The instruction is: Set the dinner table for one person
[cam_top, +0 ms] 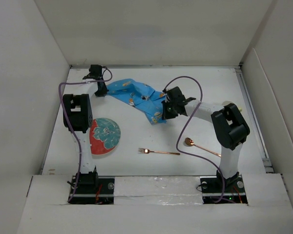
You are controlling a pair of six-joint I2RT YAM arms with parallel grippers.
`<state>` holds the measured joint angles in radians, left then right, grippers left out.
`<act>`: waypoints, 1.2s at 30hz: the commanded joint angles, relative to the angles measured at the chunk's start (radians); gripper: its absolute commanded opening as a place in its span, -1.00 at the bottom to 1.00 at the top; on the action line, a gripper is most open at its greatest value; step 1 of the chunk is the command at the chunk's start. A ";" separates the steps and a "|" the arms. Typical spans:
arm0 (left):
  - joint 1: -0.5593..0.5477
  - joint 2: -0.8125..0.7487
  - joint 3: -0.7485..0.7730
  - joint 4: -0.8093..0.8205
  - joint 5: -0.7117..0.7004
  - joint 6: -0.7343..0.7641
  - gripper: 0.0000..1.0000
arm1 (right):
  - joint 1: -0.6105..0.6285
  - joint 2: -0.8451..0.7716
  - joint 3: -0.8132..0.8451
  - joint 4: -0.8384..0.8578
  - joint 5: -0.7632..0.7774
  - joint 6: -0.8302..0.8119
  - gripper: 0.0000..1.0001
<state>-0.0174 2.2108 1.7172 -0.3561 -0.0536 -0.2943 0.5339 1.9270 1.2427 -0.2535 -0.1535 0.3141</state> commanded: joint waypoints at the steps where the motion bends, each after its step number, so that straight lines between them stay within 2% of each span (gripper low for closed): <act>1: 0.005 -0.032 0.050 -0.009 0.003 0.007 -1.00 | -0.009 -0.017 0.038 0.008 0.000 -0.012 -1.00; 7: 0.005 -0.201 0.062 0.032 0.024 -0.002 -1.00 | -0.009 -0.178 0.050 -0.049 0.041 -0.047 -1.00; 11: 0.014 -0.356 0.045 0.054 0.047 -0.029 -1.00 | -0.009 -0.299 0.092 -0.159 0.083 -0.087 -1.00; 15: 0.046 -0.476 0.039 0.062 0.154 -0.072 -1.00 | -0.009 -0.422 0.158 -0.256 0.123 -0.125 -1.00; 20: 0.071 -0.637 0.041 0.091 0.290 -0.149 -1.00 | 0.000 -0.589 0.323 -0.363 0.196 -0.133 -1.00; 24: 0.071 -0.714 0.018 0.144 0.388 -0.250 -1.00 | -0.018 -0.643 0.428 -0.383 0.238 -0.136 -1.00; 27: 0.071 -0.720 -0.002 0.200 0.426 -0.331 -1.00 | -0.077 -0.631 0.451 -0.331 0.224 -0.138 -1.00; 30: 0.080 -0.654 0.012 0.244 0.514 -0.421 -1.00 | -0.150 -0.542 0.511 -0.287 0.161 -0.139 -1.00; 32: 0.080 -0.591 0.002 0.339 0.578 -0.532 -1.00 | -0.196 -0.443 0.561 -0.259 0.163 -0.145 -1.00; 36: 0.080 -0.450 0.059 0.492 0.661 -0.721 -1.00 | -0.267 -0.228 0.791 -0.279 0.108 -0.155 -1.00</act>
<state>0.0559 1.6669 1.7397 -0.0227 0.4961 -0.8192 0.3145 1.5833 1.9293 -0.5476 -0.0093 0.1833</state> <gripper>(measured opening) 0.006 0.012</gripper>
